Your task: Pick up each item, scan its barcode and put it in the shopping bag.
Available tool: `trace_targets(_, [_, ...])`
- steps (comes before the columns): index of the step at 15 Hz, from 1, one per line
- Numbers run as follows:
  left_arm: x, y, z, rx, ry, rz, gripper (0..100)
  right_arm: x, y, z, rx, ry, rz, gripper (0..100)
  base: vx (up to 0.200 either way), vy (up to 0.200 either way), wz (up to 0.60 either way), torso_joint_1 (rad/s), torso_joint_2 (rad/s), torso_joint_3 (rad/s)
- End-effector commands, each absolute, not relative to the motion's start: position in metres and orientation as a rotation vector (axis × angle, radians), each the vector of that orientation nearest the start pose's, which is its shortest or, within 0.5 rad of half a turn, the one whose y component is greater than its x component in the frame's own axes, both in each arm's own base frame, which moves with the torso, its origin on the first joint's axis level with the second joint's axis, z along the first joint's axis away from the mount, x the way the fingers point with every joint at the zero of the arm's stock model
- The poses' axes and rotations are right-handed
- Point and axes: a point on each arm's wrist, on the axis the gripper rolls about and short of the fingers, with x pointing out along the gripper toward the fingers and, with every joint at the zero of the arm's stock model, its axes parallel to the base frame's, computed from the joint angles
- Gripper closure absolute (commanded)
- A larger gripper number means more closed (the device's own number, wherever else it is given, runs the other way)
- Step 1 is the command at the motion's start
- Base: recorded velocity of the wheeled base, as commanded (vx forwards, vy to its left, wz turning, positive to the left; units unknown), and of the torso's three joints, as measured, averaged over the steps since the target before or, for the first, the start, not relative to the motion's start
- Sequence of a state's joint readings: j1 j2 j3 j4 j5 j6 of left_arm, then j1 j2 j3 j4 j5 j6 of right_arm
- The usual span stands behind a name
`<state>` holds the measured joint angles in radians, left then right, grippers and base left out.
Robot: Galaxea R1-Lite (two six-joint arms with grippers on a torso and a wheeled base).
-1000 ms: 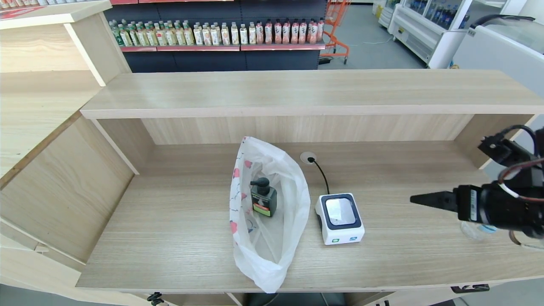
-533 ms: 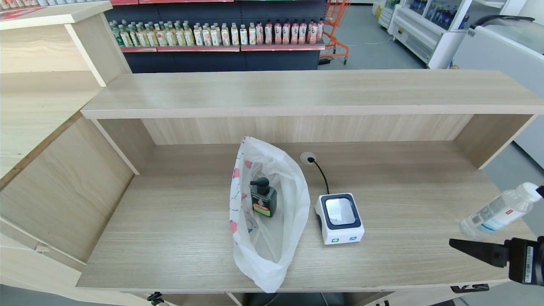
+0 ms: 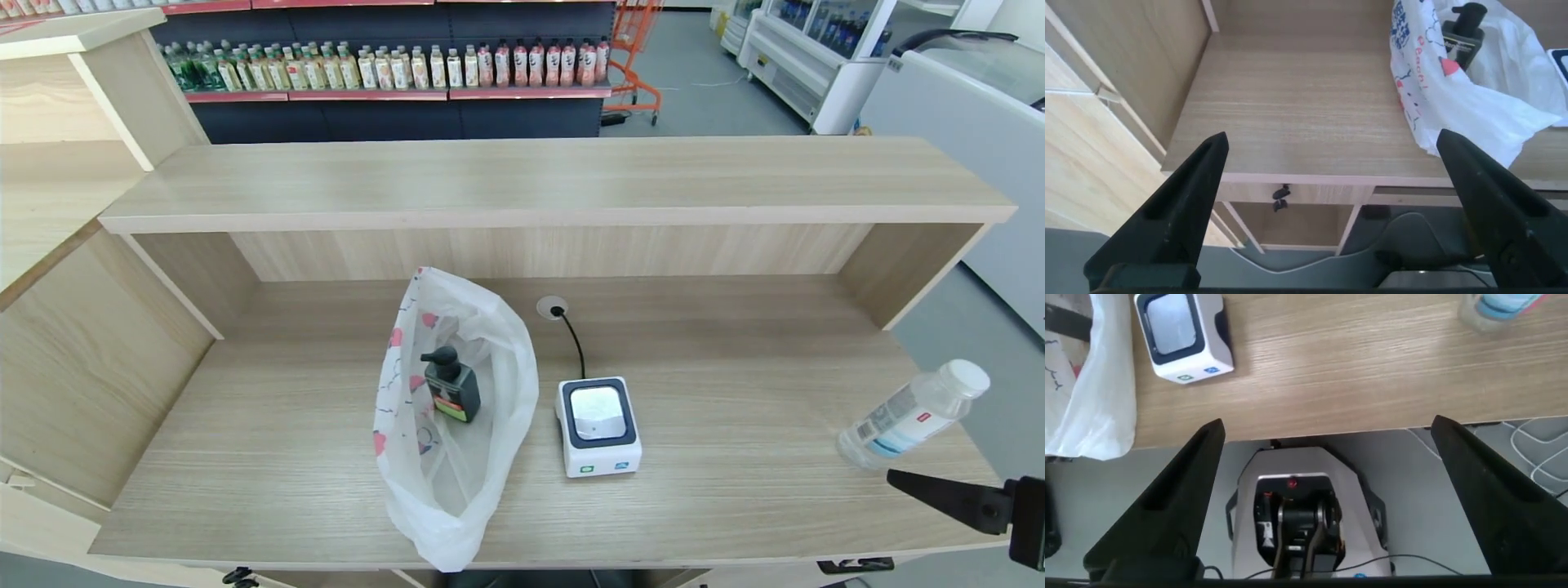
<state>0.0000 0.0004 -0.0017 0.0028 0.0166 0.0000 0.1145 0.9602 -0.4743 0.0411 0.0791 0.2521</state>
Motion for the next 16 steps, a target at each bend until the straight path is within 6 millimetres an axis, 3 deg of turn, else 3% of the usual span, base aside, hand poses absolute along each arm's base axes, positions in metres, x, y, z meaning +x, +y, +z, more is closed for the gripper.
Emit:
trace_targets(1, [-0.023, 0.0, 0.076, -0.002, 0.002, 0.017, 0, 0.104, 0.014, 0.18, 0.237, 0.543, 0.123, 0, 0.0, -0.2, 0.0, 0.002, 0.0, 0.002])
trace_targets(13, [-0.023, 0.0, 0.076, 0.003, 0.002, 0.017, 0, 0.079, 0.011, 0.176, 0.236, 0.566, 0.118, 0, 0.0, -0.2, 0.0, 0.002, 0.0, 0.003])
trace_targets(16, [-0.023, 0.0, 0.076, 0.002, 0.002, 0.017, 0, 0.081, 0.01, 0.179, 0.222, 0.557, 0.09, 0, 0.0, 0.0, 0.0, 0.0, 0.0, 0.0])
